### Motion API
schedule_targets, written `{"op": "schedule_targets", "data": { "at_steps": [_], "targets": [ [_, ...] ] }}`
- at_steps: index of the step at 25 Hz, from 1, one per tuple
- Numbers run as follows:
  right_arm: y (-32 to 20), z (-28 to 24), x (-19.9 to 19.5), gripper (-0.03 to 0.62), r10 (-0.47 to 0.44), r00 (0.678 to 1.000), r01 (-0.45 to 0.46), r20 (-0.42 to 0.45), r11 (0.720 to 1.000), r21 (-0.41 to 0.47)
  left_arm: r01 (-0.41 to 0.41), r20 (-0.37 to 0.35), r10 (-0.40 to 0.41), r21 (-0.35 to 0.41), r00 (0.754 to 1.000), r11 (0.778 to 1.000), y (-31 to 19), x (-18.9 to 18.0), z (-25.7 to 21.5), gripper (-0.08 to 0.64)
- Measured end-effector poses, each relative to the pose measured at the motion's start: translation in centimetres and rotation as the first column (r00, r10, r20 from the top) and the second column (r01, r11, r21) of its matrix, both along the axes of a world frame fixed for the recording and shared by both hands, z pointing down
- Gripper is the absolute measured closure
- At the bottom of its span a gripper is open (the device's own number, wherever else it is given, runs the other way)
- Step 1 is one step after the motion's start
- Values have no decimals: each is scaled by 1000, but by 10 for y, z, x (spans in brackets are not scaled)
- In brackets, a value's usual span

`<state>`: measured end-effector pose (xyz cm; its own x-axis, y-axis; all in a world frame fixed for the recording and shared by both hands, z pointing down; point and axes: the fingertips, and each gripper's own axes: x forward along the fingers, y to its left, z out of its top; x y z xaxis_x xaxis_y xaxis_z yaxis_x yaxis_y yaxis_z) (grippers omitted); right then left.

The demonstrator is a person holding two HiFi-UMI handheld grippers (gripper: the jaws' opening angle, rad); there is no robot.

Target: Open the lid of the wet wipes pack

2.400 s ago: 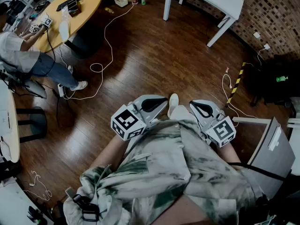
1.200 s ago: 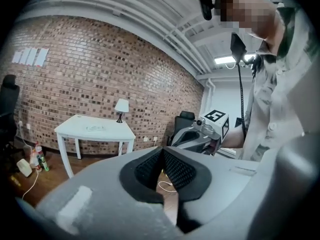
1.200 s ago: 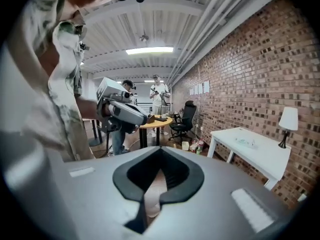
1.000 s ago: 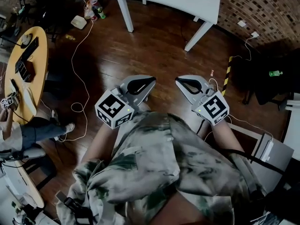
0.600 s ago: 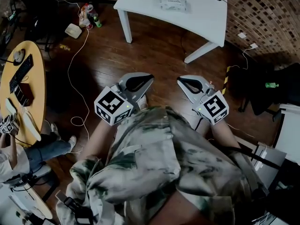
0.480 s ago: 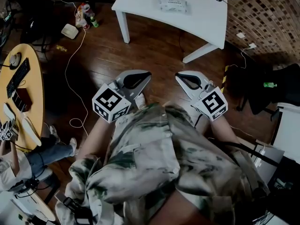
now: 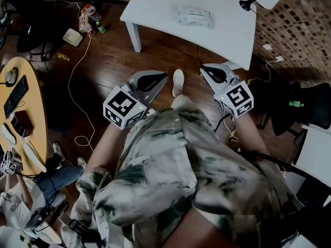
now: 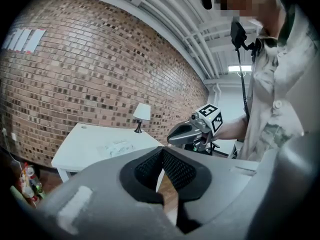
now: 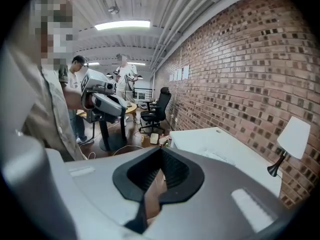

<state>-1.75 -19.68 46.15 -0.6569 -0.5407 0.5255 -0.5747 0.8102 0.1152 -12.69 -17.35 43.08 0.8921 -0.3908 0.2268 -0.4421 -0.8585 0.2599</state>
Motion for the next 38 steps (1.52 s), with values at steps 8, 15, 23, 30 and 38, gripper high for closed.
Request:
{"op": "schedule_targets", "data": {
  "at_steps": [8,15,23,30,38],
  "targets": [
    [-143,53,53,586,-12,999,12,-38,1000,9,19,116,-19,-1,993,1000,-116,52,18,557],
    [-239,127,96,586,-52,986,45,-157,998,-49,-16,269,10,18,963,1000,-210,109,65,557],
    [-265,182,110,586,-183,957,153,-227,978,-144,-24,436,22,-1,900,1000,-287,150,126,555],
    [-262,200,102,589,-253,918,209,-306,963,-170,-154,612,106,25,784,988,-310,169,174,550],
    [-259,201,102,594,-230,930,188,-288,968,-167,-329,777,164,59,608,943,-308,187,208,488]
  ]
}}
